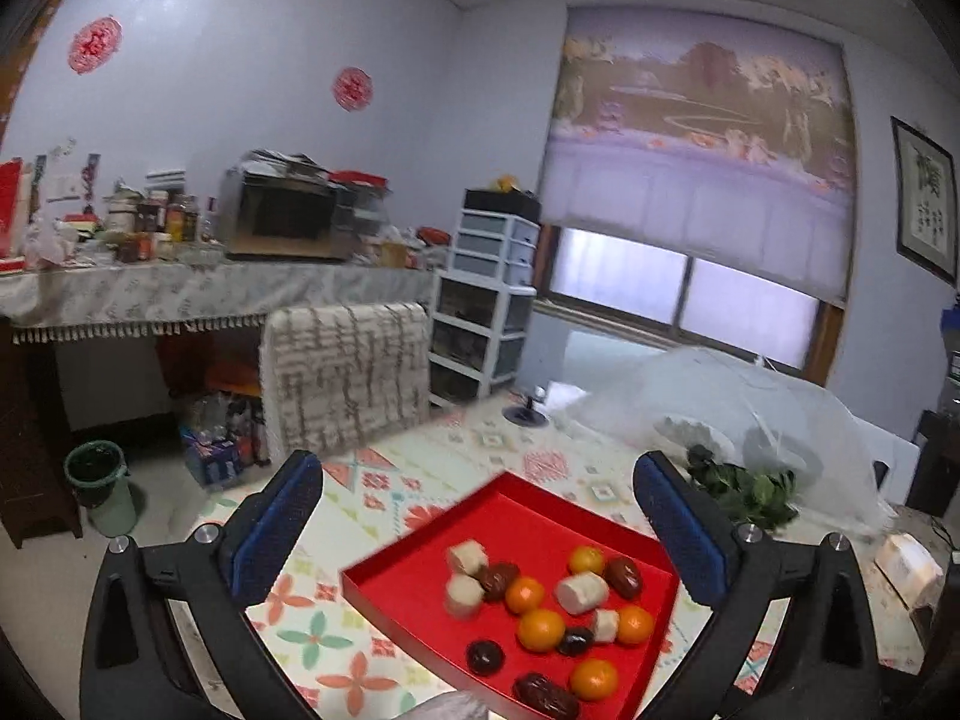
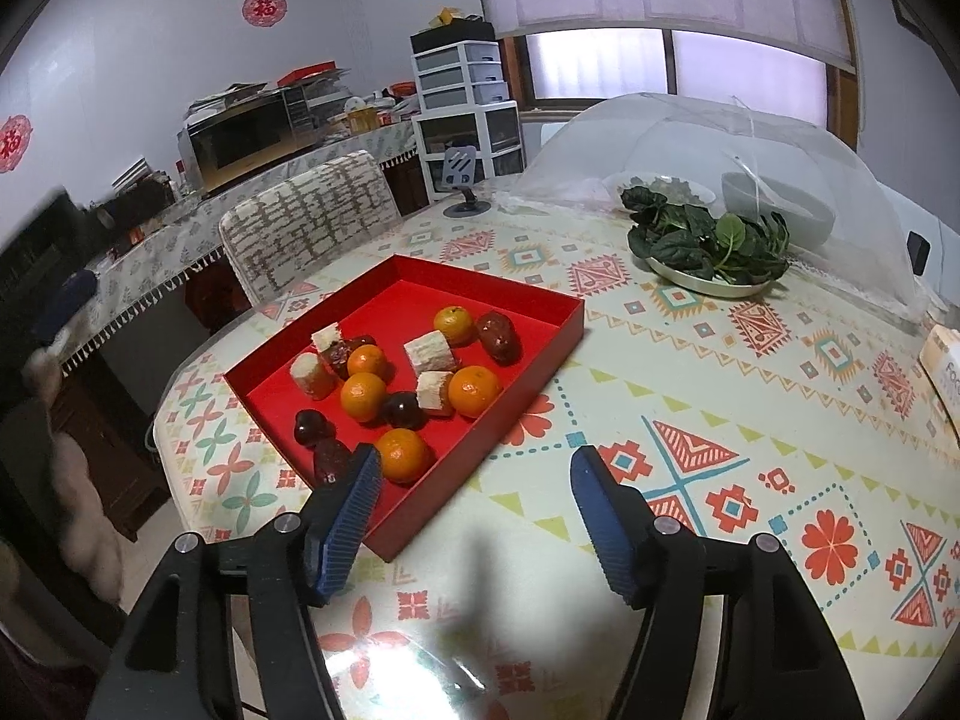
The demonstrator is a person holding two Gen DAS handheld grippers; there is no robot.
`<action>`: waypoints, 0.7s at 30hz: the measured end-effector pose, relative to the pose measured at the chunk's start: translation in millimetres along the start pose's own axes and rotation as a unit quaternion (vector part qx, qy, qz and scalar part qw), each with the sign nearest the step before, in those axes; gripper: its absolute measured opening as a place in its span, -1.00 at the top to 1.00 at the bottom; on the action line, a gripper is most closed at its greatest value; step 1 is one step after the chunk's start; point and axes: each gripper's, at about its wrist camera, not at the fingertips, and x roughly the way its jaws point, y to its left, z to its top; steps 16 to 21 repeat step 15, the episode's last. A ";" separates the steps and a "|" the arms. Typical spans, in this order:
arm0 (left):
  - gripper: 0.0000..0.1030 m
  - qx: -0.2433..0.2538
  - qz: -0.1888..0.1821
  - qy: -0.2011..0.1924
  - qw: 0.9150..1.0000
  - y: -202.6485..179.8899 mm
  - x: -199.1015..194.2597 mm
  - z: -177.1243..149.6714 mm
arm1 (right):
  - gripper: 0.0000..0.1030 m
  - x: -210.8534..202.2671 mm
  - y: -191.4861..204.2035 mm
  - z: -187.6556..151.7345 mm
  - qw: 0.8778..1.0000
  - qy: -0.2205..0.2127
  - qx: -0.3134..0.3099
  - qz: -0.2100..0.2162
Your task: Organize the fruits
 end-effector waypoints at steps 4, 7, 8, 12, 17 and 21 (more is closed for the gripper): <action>-1.00 0.023 0.010 0.007 1.000 -3.1 0.8 1.4 | -0.37 2.2 12.6 2.2 1.000 0.002 -0.020 0.003; -1.00 0.034 0.022 0.020 0.999 -8.0 5.9 -3.1 | -0.42 4.0 24.6 4.5 0.999 0.001 -0.039 0.007; -1.00 0.038 0.023 0.026 0.999 -9.8 7.3 -4.5 | -0.44 5.1 27.5 5.0 0.999 0.002 -0.043 0.007; -1.00 0.069 0.020 0.062 0.995 -26.6 14.8 -13.4 | -0.45 6.2 28.7 3.9 0.999 0.002 -0.048 0.008; -1.00 0.087 0.007 0.088 0.992 -42.9 21.1 -19.7 | -0.46 2.4 12.0 5.1 1.000 0.000 -0.025 0.002; -1.00 0.087 0.007 0.088 0.992 -42.9 21.1 -19.7 | -0.46 2.4 12.0 5.1 1.000 0.000 -0.025 0.002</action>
